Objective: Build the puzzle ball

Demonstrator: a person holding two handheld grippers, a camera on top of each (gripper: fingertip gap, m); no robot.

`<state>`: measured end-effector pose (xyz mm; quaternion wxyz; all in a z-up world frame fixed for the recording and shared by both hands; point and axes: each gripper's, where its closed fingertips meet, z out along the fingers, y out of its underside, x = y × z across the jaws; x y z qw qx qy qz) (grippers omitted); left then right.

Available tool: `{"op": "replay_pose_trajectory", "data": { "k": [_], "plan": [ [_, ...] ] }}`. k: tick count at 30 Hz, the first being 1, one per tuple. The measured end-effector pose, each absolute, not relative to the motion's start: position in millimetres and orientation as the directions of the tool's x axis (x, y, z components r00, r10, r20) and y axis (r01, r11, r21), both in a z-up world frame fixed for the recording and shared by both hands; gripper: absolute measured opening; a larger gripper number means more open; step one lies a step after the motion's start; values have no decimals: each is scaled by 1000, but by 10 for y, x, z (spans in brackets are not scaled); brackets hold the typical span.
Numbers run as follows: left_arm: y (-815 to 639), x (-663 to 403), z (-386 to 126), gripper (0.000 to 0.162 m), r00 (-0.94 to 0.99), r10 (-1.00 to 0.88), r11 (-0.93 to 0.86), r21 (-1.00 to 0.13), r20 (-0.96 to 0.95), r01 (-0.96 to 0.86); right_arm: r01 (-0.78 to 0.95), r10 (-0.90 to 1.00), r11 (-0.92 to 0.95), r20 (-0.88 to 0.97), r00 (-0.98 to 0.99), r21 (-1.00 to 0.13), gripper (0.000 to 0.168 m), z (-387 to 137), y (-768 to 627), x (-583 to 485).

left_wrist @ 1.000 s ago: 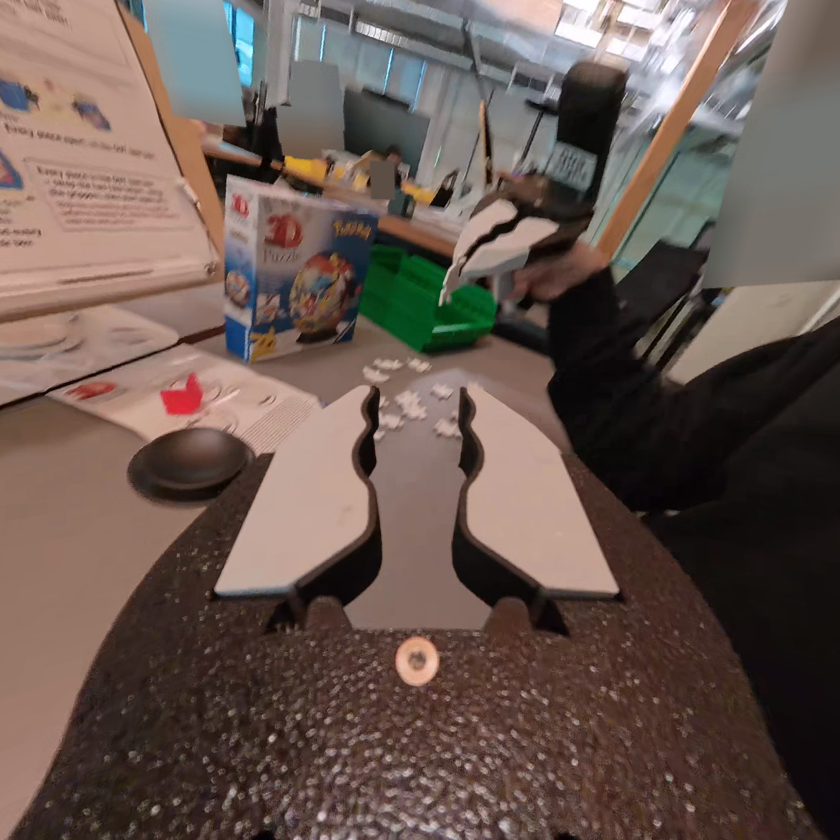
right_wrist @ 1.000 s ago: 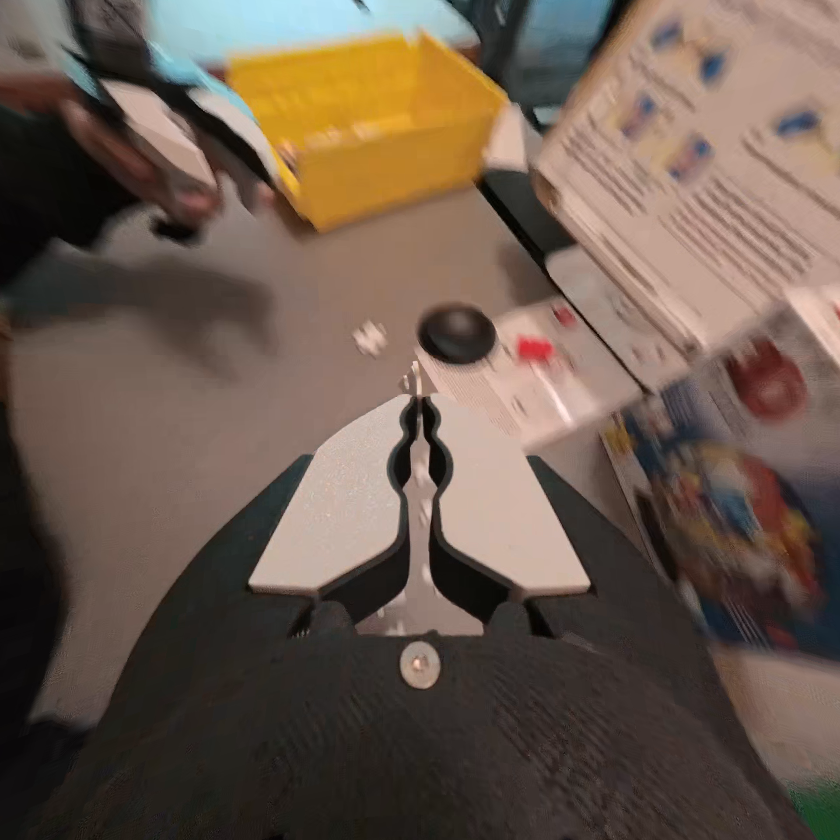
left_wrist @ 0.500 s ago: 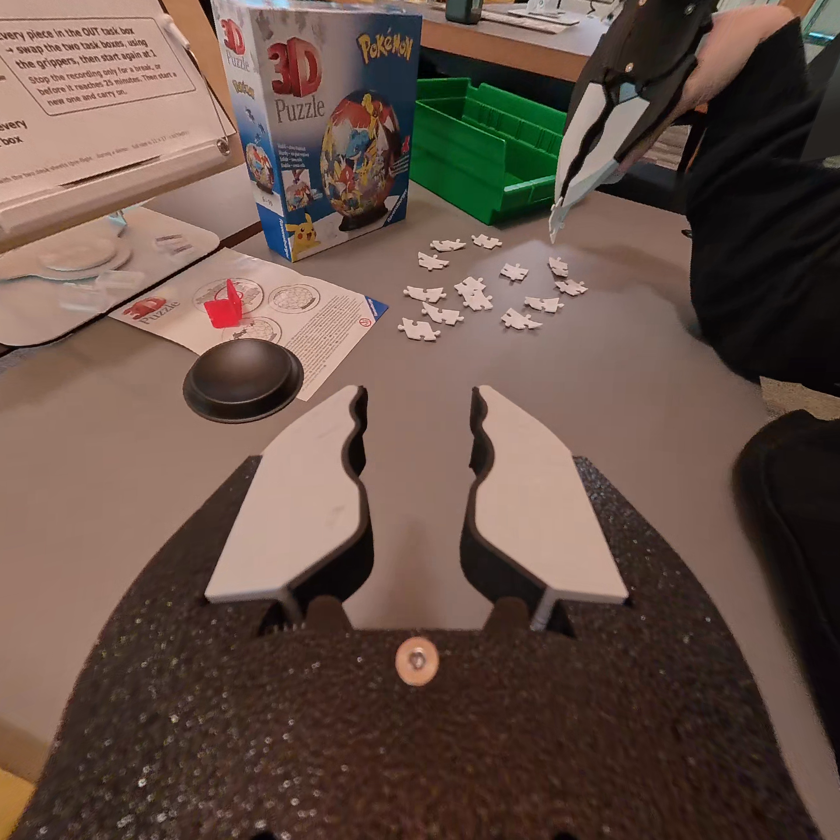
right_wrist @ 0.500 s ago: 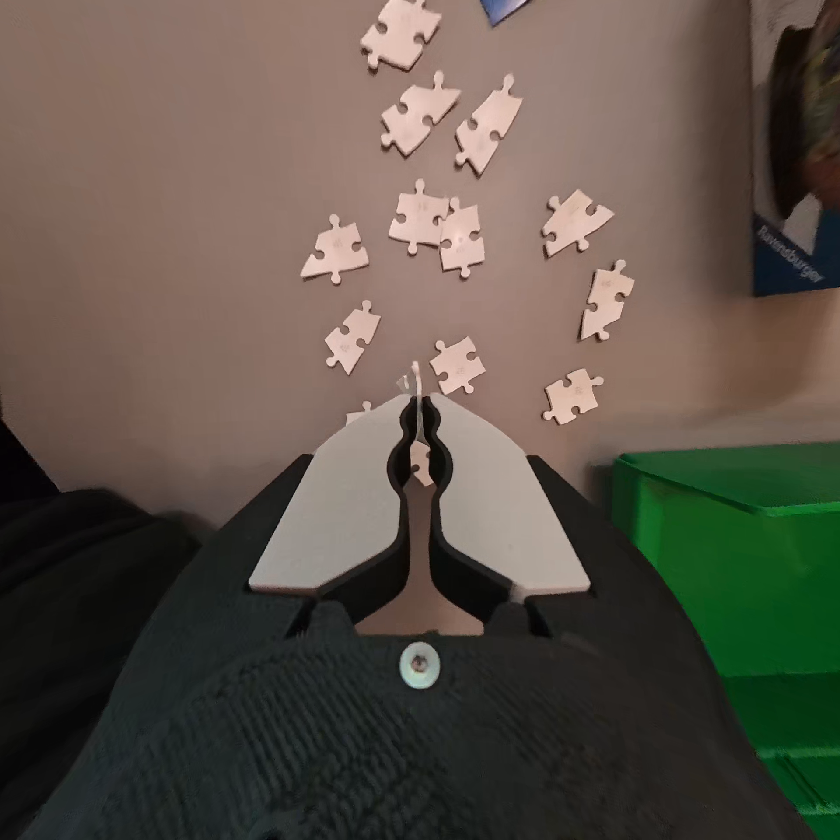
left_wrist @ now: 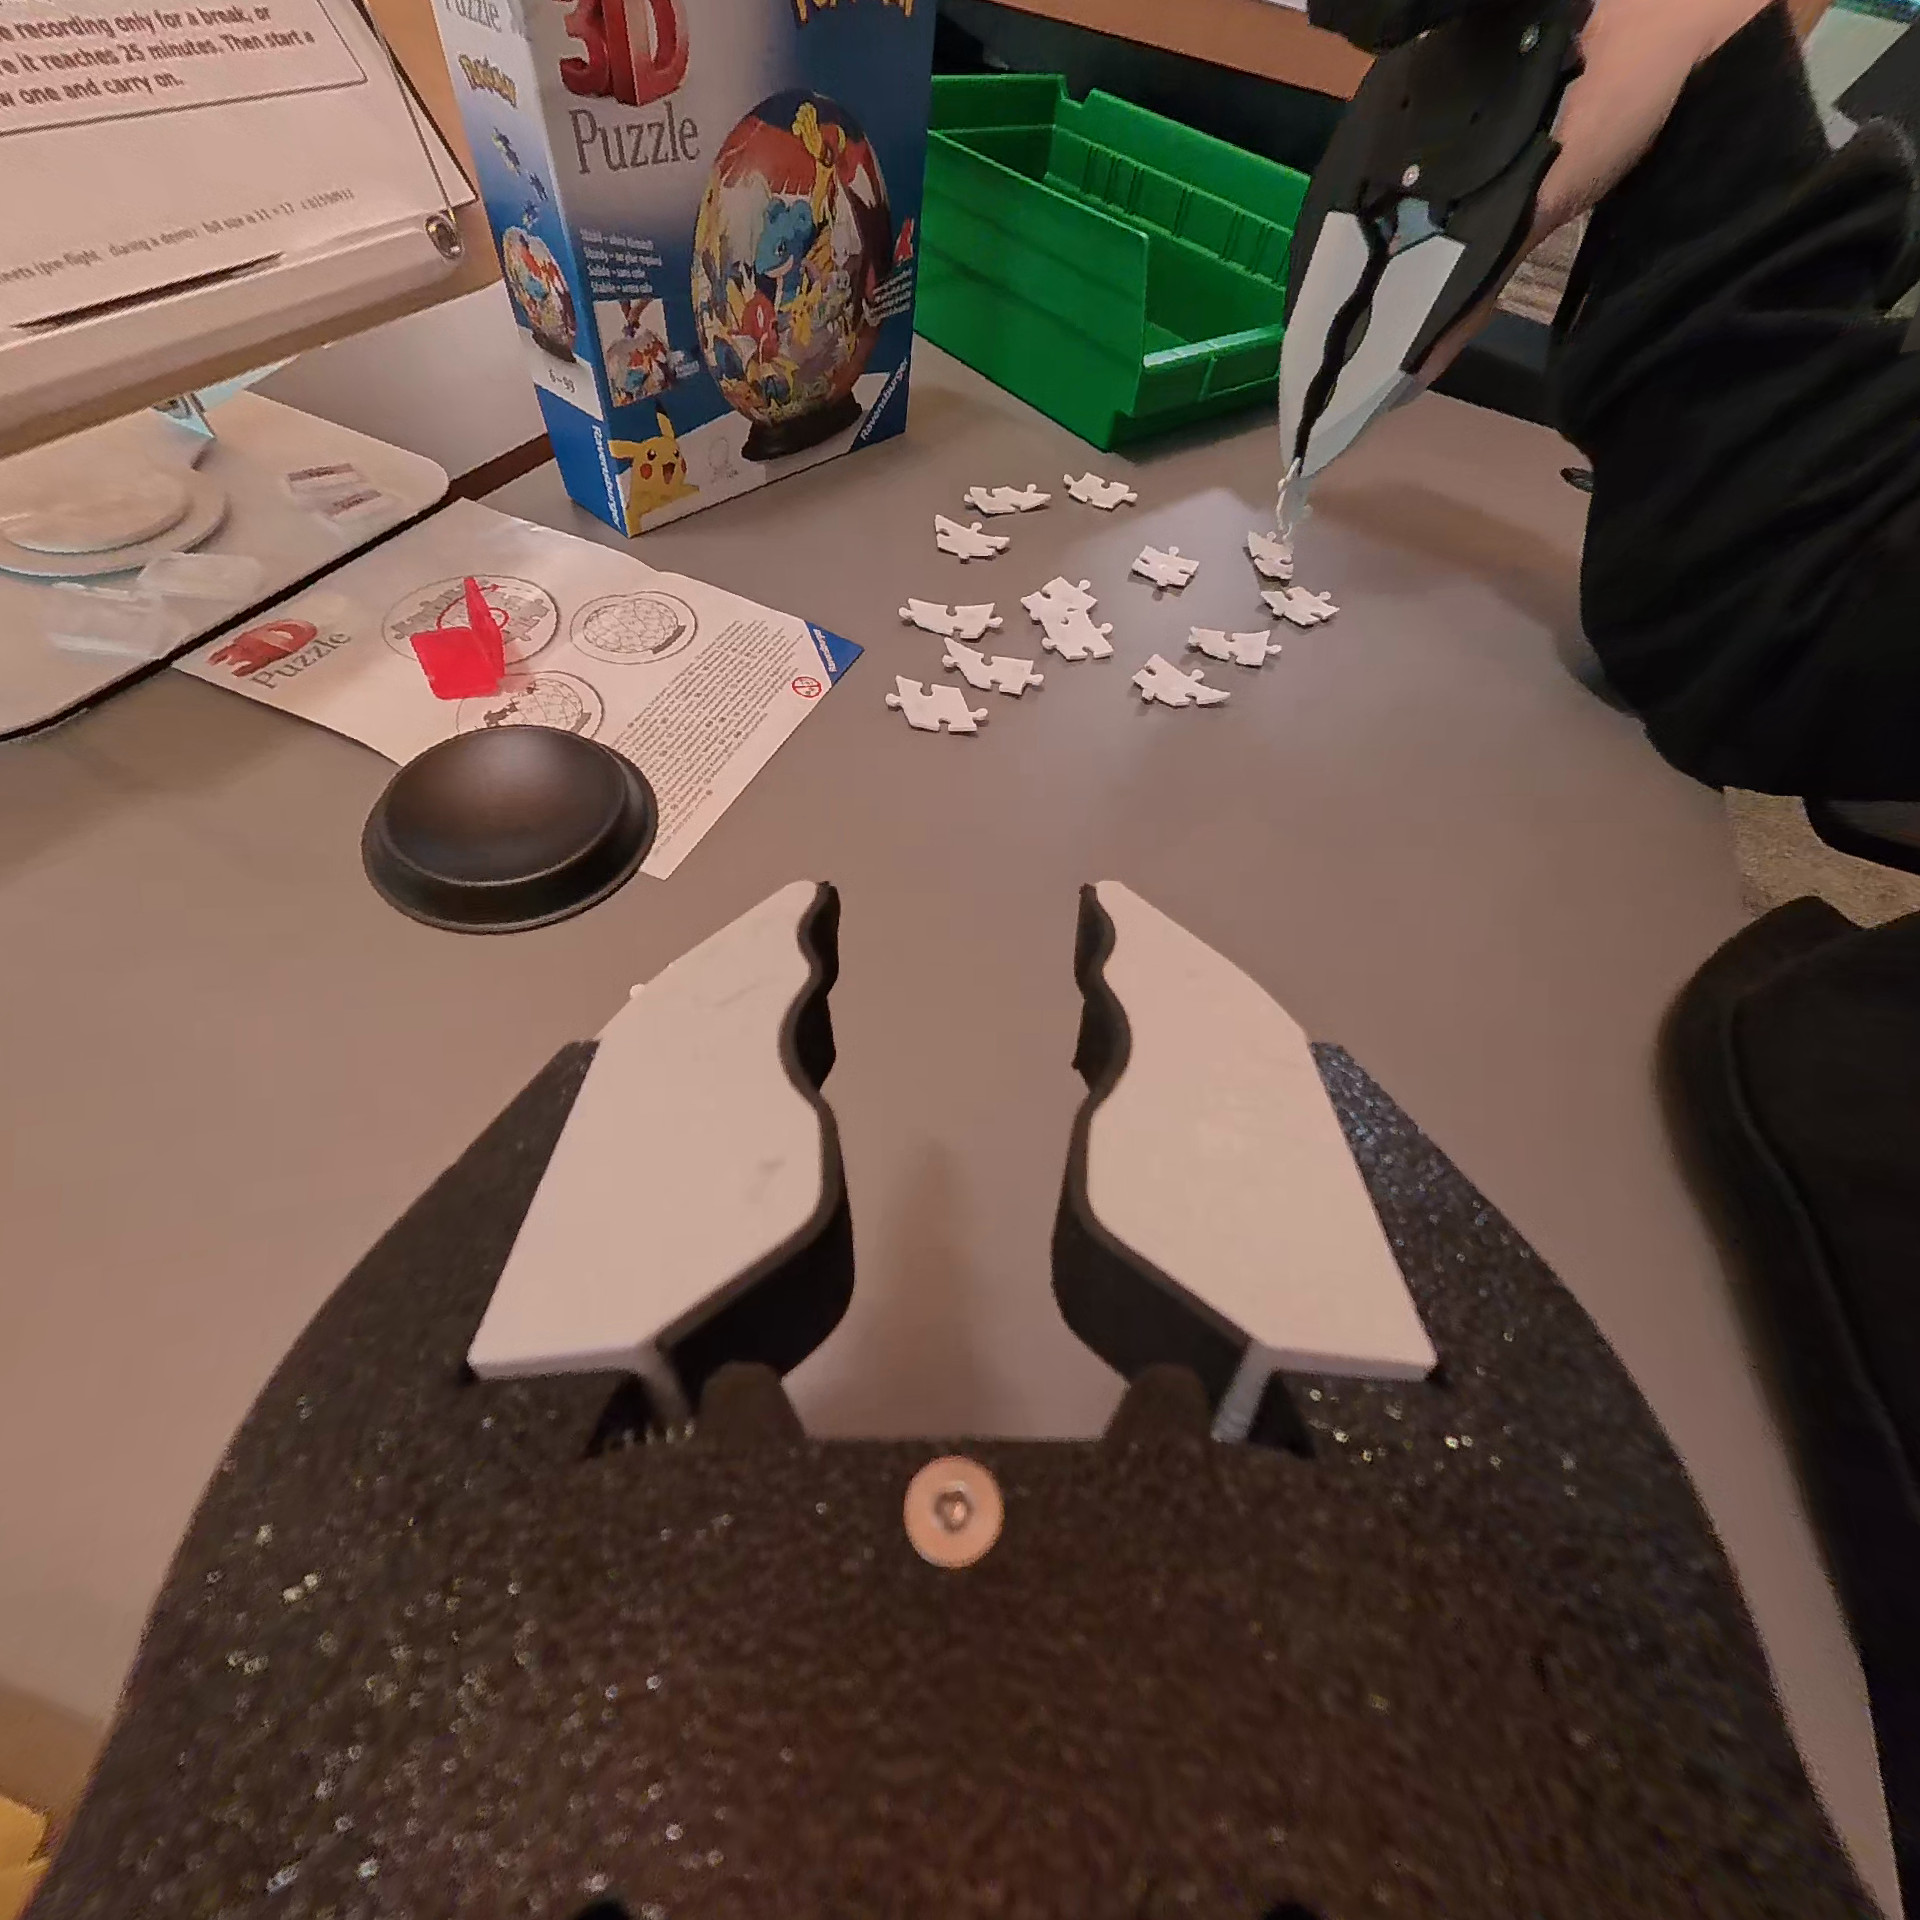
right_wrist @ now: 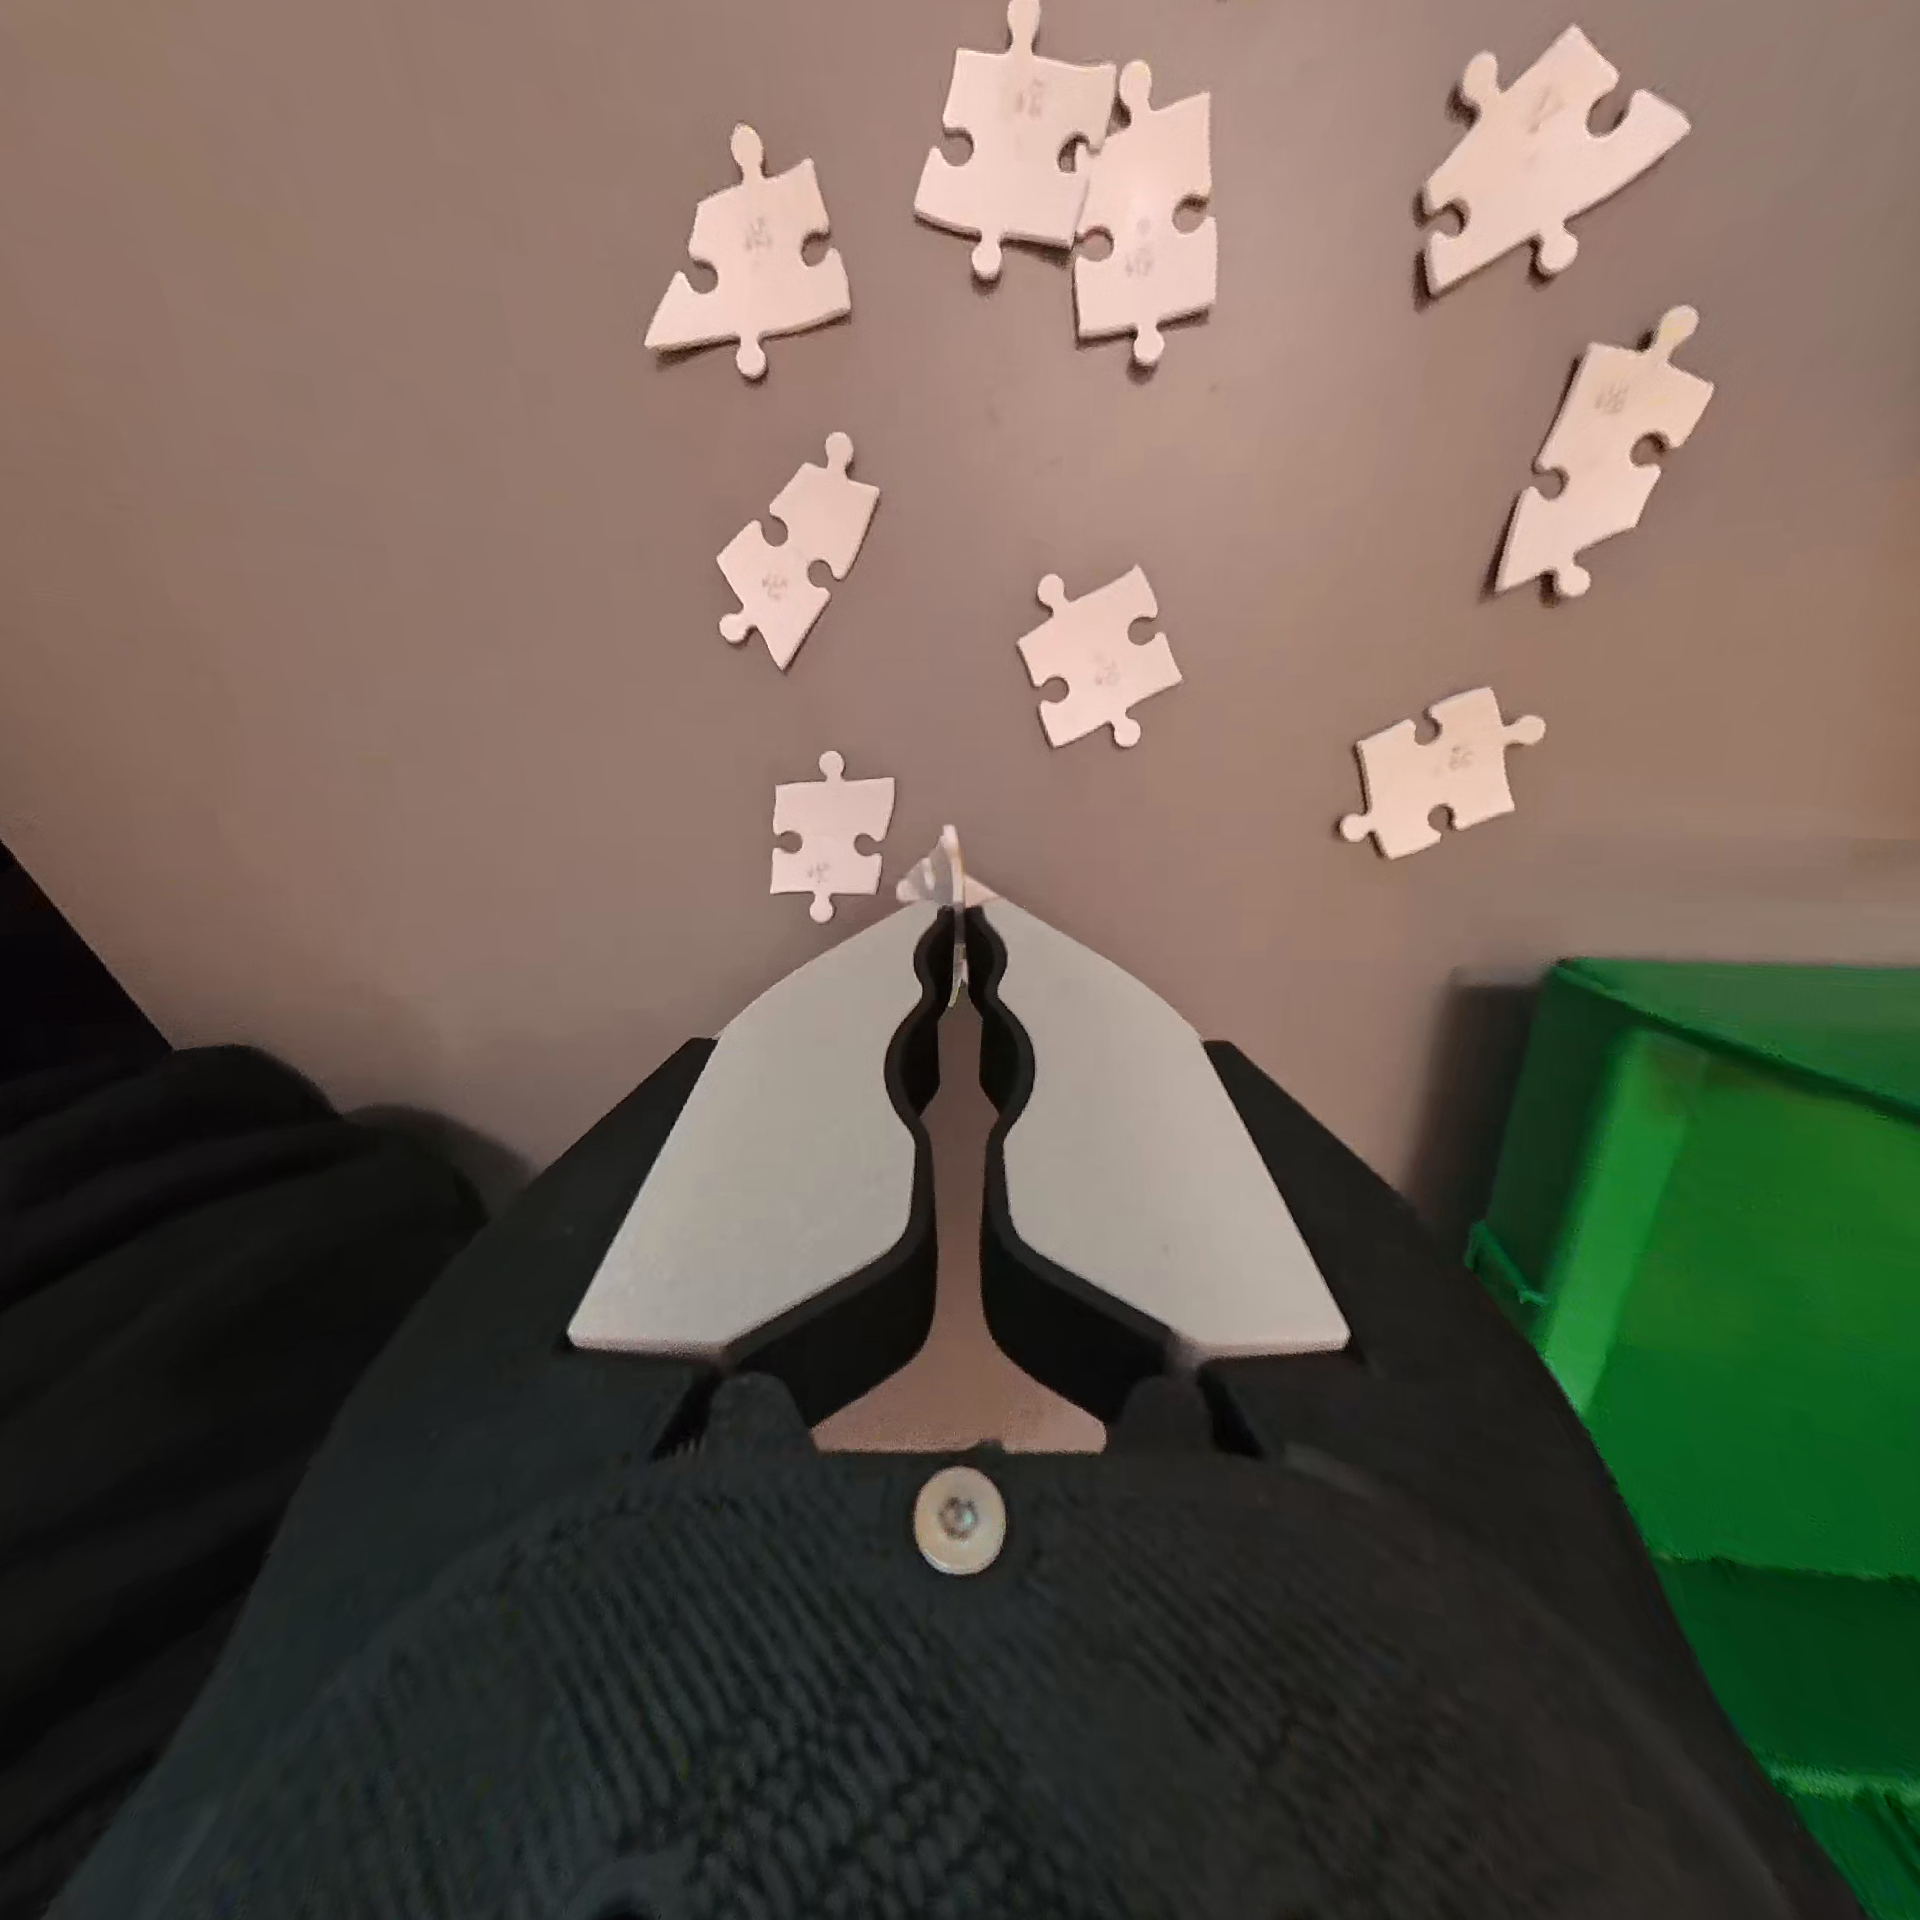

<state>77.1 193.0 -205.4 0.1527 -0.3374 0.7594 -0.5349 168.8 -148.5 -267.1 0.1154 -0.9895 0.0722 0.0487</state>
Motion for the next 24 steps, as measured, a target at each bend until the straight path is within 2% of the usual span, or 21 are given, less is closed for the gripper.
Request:
{"op": "replay_pose_trajectory", "data": {
  "k": [7, 11, 14, 17, 20, 24],
  "plan": [
    [1790, 803, -1990, 42, -736, -667, 202, -923, 115, -328, -117, -65, -959, -203, 977, -257, 3, -2736, -1282, 1681],
    [1774, 754, -2031, 42, -736, -669, 228, -915, 101, -333, -225, -163, -945, -256, 953, -237, 3, -2857, -1357, 1756],
    [1784, 712, -2035, 42, -733, -670, 216, -916, 113, -339, -322, -226, -908, -333, 915, -269, 2, -2872, -1367, 1765],
    [1783, 697, -2037, 42, -730, -671, 199, -916, 131, -347, -357, -246, -900, -383, 890, -252, 3, -2945, -1411, 1756],
    [1757, 696, -2027, 41, -735, -666, 198, -918, 130, -342, -347, -259, -915, -360, 896, -205, 5, -3040, -1483, 1789],
    [1714, 694, -2022, 41, -741, -659, 199, -920, 129, -337, -313, -234, -925, -327, 916, -216, 6, -3045, -1457, 1813]
  ]
}}
